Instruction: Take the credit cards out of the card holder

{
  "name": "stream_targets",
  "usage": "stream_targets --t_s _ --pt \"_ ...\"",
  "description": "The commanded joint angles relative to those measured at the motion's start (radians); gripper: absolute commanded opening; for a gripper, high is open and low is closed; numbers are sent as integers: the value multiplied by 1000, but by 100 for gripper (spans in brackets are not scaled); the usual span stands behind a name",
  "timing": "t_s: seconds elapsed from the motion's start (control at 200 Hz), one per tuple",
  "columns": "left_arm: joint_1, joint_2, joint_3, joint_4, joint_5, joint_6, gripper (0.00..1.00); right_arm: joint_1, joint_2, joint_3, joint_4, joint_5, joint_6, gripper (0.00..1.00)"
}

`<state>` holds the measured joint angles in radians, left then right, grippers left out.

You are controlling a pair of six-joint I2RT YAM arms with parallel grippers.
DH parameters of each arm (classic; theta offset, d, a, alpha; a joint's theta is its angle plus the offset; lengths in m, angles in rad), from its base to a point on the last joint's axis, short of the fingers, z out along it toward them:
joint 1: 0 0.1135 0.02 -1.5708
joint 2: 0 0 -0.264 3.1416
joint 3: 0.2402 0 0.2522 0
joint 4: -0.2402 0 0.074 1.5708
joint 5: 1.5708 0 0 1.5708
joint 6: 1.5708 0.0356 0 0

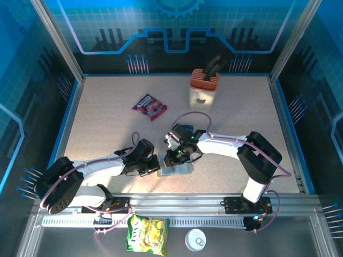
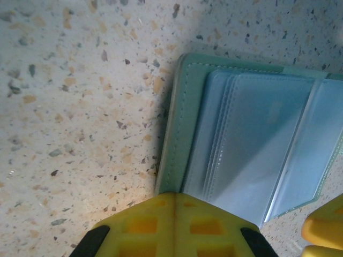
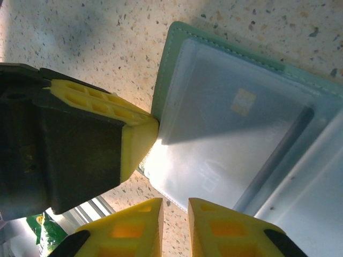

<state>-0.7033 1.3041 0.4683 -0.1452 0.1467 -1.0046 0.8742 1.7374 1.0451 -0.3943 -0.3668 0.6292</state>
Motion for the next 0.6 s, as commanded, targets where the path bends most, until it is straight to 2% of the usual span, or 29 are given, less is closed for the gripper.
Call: stream_targets --t_s 0.0,0.595 --pt "-7 17 9 -26 -23 20 0 -5 25 -7 15 -20 29 20" --pt "-4 27 25 -79 -32 57 0 -7 93 -27 53 11 93 26"
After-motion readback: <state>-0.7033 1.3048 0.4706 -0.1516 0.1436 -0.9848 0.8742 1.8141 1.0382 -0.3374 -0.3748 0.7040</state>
